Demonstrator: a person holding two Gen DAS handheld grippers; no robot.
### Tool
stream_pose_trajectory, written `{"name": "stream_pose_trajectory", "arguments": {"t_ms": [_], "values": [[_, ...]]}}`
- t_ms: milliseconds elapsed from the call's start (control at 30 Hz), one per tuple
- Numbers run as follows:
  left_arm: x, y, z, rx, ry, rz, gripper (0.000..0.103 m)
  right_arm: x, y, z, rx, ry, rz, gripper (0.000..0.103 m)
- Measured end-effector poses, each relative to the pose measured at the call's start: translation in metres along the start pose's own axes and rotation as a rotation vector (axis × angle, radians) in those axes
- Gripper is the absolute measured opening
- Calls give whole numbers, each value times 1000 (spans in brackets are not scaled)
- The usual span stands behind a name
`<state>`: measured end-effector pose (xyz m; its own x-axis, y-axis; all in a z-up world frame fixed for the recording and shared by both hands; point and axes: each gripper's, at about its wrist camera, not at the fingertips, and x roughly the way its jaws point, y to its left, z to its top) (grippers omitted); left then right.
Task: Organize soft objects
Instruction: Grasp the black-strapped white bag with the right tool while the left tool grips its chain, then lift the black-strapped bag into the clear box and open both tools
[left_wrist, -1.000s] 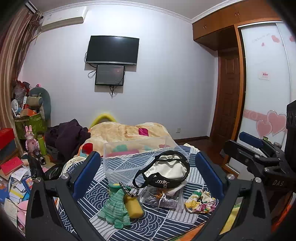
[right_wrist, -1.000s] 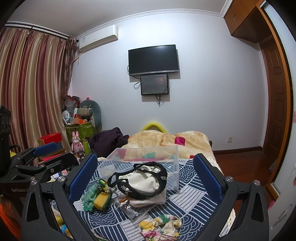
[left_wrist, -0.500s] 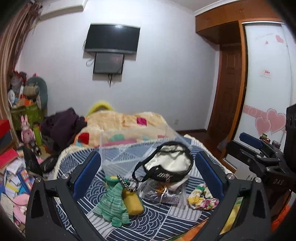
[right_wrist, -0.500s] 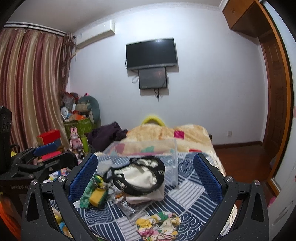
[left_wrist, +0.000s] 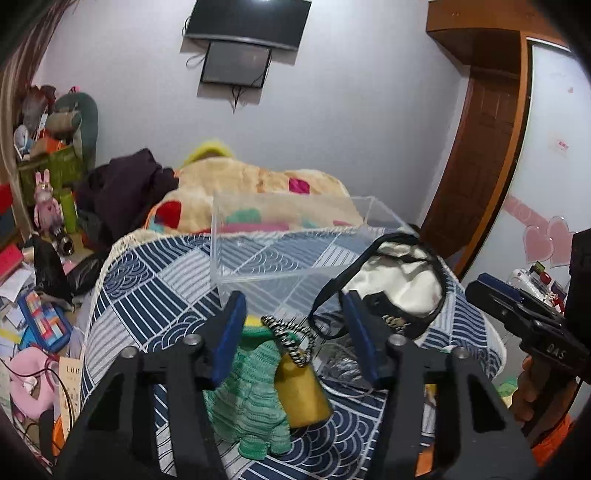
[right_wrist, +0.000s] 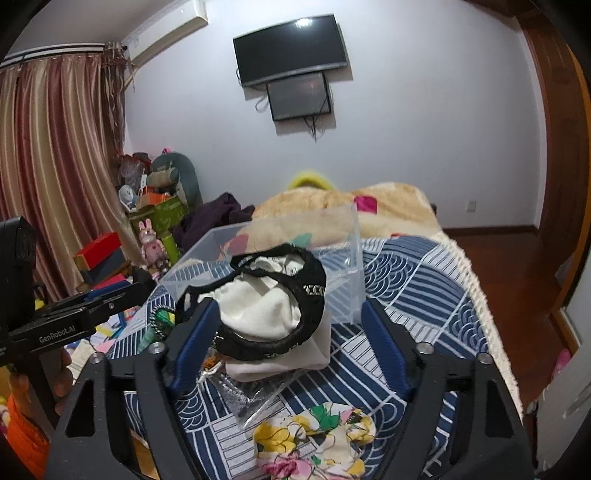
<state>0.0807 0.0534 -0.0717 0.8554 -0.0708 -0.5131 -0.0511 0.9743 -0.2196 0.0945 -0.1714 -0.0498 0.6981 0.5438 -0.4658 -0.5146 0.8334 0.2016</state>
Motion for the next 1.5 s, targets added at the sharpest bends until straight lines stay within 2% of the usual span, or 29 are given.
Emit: {"name": "stream_pose_trajectory", "arguments": {"t_ms": [133, 267, 400, 500, 600, 700, 1100, 1367, 1500], "values": [[15, 8, -7, -21, 44, -15, 36, 16, -2, -3, 17, 47, 17, 62], [21, 10, -12, -26, 66, -22, 29, 26, -1, -7, 24, 82, 25, 55], [24, 8, -16, -16, 66, -8, 19, 34, -1, -9, 37, 107, 48, 41], [25, 10, -17, -25, 58, -10, 17, 33, -2, -10, 41, 97, 47, 33], [22, 10, -16, -28, 50, -8, 8, 30, -5, -9, 50, 85, 52, 20], [15, 10, -14, -33, 31, -10, 6, 24, -7, -7, 60, 62, 61, 14], [-15, 8, 8, -8, -64, -8, 6, -10, 7, 16, -6, -66, 42, 10], [-24, 4, 39, 22, -133, -17, 6, -19, 14, 44, -59, -153, 26, 10], [-23, 4, 55, 38, -163, 7, 6, -16, 18, 65, -85, -193, 28, 10]]}}
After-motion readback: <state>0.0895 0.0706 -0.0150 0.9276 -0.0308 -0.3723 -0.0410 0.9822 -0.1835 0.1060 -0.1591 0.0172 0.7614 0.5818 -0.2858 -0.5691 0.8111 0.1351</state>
